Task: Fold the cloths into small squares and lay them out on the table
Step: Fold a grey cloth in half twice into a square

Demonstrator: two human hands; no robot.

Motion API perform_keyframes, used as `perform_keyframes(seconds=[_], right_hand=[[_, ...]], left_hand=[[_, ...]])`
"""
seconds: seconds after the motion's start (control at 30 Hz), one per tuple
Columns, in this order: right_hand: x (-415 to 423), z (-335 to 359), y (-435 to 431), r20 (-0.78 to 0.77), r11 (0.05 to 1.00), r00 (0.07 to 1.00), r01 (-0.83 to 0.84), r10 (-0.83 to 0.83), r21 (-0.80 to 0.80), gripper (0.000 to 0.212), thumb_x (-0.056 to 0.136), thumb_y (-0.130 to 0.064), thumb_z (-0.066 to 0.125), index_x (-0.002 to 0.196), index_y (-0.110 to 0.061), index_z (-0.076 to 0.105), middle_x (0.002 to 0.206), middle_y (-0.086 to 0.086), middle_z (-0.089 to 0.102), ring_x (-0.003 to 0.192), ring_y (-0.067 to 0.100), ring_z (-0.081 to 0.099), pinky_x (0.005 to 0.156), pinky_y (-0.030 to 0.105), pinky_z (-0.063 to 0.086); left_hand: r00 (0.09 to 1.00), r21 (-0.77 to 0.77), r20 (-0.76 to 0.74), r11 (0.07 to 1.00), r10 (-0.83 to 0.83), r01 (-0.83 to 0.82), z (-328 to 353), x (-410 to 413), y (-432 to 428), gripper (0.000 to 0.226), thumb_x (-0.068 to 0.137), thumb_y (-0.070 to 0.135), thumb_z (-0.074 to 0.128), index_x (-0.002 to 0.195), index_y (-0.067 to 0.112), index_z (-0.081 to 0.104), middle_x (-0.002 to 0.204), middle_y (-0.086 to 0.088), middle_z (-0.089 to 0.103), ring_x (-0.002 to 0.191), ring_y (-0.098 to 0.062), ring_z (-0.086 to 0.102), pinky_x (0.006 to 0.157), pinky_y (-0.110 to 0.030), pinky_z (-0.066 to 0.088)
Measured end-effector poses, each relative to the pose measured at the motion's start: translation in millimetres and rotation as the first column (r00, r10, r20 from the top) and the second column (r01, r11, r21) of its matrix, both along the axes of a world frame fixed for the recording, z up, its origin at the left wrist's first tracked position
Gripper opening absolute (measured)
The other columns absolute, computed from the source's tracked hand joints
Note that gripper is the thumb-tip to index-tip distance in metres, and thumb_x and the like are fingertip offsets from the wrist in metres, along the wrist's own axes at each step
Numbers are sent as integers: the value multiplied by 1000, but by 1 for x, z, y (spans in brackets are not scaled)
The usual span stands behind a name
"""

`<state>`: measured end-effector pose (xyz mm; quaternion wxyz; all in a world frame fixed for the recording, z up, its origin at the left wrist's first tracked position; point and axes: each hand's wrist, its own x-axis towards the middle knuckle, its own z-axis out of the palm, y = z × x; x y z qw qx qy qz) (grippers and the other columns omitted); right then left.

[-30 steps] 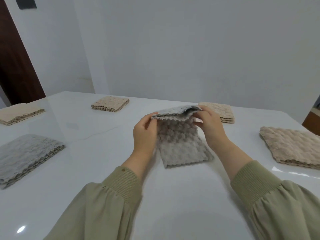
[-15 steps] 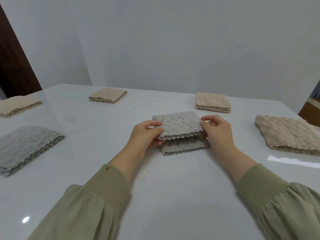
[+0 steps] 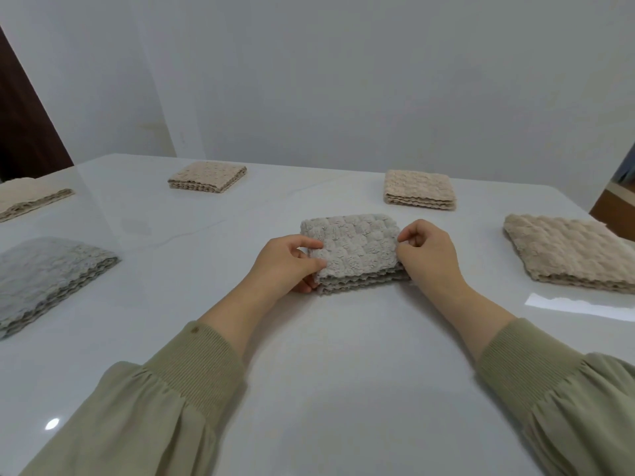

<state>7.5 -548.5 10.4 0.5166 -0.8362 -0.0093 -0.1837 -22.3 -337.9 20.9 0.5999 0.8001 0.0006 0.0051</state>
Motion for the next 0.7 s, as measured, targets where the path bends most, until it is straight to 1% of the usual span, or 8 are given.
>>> perform_keyframes(seconds=[0.2, 0.3, 0.37, 0.43, 0.5, 0.53, 0.63, 0.7], right_hand=[[-2, -1, 2, -78, 958, 997, -2, -22, -288, 13, 77, -4, 50, 78, -16, 56, 68, -2, 54, 72, 19, 51, 59, 28, 37], [-2, 2, 5, 158, 866, 985, 144, -77, -478, 13, 79, -7, 53, 88, -11, 61, 89, 5, 58, 93, 27, 51, 78, 35, 38], [-1, 9, 12, 358, 863, 932, 219, -47, -455, 19, 81, -6, 53, 98, -6, 62, 101, 10, 60, 101, 30, 51, 85, 36, 35], [1, 22, 25, 397, 899, 917, 150, 29, -412, 27, 85, -4, 49, 109, -4, 61, 113, 11, 61, 110, 29, 50, 92, 30, 32], [7, 29, 38, 296, 899, 942, -16, 161, -438, 35, 93, -7, 42, 125, -6, 54, 130, 8, 55, 125, 24, 43, 102, 26, 26], [12, 28, 43, 218, 861, 949, -92, 229, -501, 38, 96, -12, 39, 133, -9, 48, 138, 6, 49, 131, 22, 38, 108, 29, 22], [28, 10, 47, -121, 599, 953, -271, 280, -753, 47, 101, -32, 26, 147, -20, 26, 154, 1, 28, 143, 19, 19, 116, 45, 9], [33, 2, 46, -254, 522, 938, -342, 235, -781, 51, 101, -39, 21, 149, -24, 18, 158, -1, 17, 145, 18, 10, 116, 48, 3]], left_hand=[[999, 110, 25, 994, -24, 21, -4, 1, 1, 23, 82, 7, 69, 101, 18, 64, 58, -4, 60, 50, -13, 62, 52, -24, 53], [1000, 134, 25, 991, -17, 14, -5, 3, 2, 22, 82, 8, 70, 100, 18, 64, 55, -1, 60, 53, -15, 63, 57, -28, 55], [1000, 144, 22, 989, -17, 13, -6, 5, 2, 22, 81, 8, 71, 99, 18, 64, 53, 0, 60, 55, -18, 63, 61, -31, 55], [1000, 145, 18, 989, -18, 15, -6, 6, 2, 21, 80, 7, 71, 98, 17, 64, 51, 2, 59, 55, -20, 63, 61, -32, 55], [1000, 142, 14, 990, -21, 18, -5, 6, 2, 21, 80, 7, 71, 97, 16, 63, 49, 4, 58, 52, -18, 62, 58, -31, 54], [1000, 143, 10, 989, -23, 21, -5, 6, 2, 21, 80, 7, 71, 97, 16, 63, 50, 3, 58, 51, -17, 62, 57, -30, 54], [999, 137, -11, 990, -36, 37, -3, 5, 3, 18, 81, 10, 71, 95, 15, 62, 55, 0, 60, 49, -15, 61, 52, -26, 52], [1000, 81, -12, 997, -6, 7, -2, 7, 4, 10, 84, 13, 67, 92, 12, 61, 59, -3, 62, 48, -17, 60, 48, -25, 48]])
